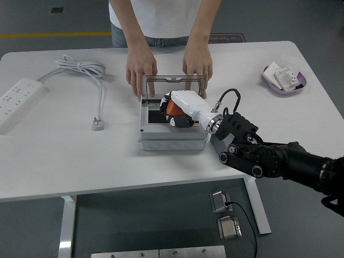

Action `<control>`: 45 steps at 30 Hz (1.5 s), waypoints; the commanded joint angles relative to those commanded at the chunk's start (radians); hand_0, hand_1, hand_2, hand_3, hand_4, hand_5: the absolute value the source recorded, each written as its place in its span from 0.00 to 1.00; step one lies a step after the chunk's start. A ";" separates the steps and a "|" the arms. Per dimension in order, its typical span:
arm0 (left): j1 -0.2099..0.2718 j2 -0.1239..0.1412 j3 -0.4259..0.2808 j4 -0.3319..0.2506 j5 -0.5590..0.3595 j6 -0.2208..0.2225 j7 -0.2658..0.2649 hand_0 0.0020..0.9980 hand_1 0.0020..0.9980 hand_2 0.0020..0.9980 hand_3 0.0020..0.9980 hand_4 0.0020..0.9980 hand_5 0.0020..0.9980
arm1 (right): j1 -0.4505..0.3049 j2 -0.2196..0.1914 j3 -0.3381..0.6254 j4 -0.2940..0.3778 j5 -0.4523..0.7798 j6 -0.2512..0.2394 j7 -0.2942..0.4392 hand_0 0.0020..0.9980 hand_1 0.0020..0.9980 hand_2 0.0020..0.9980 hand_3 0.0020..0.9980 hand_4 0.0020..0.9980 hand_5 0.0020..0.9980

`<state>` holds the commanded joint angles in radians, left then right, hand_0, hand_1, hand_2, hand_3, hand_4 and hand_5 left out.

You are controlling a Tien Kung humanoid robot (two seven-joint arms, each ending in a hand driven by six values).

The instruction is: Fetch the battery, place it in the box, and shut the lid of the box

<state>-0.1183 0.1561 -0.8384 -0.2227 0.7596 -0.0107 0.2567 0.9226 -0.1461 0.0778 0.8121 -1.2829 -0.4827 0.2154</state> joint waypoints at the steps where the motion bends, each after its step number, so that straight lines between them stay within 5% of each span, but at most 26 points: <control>1: 0.000 0.000 0.000 0.000 0.000 0.000 0.000 0.63 0.67 0.62 0.61 0.62 0.19 | -0.001 0.000 0.000 0.000 0.000 0.000 0.001 0.49 0.50 0.62 0.68 0.42 0.13; 6: 0.002 -0.001 -0.001 0.000 0.002 0.000 0.001 0.63 0.67 0.62 0.61 0.62 0.19 | -0.002 0.000 0.002 0.002 0.002 0.000 0.004 0.49 0.50 0.62 0.68 0.42 0.13; 7: 0.001 -0.001 -0.002 -0.001 0.002 0.000 0.002 0.63 0.67 0.62 0.61 0.62 0.19 | -0.003 0.000 0.004 0.002 0.003 -0.001 0.005 0.52 0.51 0.63 0.69 0.54 0.20; 12: 0.001 0.000 -0.002 0.000 0.002 0.000 0.001 0.63 0.67 0.62 0.61 0.62 0.19 | -0.003 0.000 0.007 0.006 0.003 -0.003 0.007 0.52 0.51 0.63 0.69 0.54 0.20; 13: 0.001 -0.001 -0.002 0.000 0.002 0.000 0.001 0.63 0.67 0.62 0.61 0.62 0.19 | -0.003 -0.001 0.008 0.007 0.003 -0.004 0.008 0.53 0.51 0.63 0.69 0.62 0.23; 36: 0.003 -0.005 0.002 0.000 -0.002 0.000 0.000 0.63 0.67 0.62 0.61 0.62 0.19 | -0.017 -0.038 0.079 0.144 -0.062 -0.021 -0.002 0.54 0.51 0.63 0.70 0.66 0.26; 45: 0.009 -0.005 0.007 0.000 -0.015 0.002 -0.003 0.63 0.67 0.62 0.61 0.62 0.19 | -0.038 -0.140 0.126 0.212 -0.119 0.003 -0.049 0.54 0.51 0.63 0.70 0.67 0.27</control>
<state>-0.1094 0.1509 -0.8310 -0.2224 0.7447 -0.0085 0.2538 0.8843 -0.2856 0.2037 1.0244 -1.4014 -0.4799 0.1661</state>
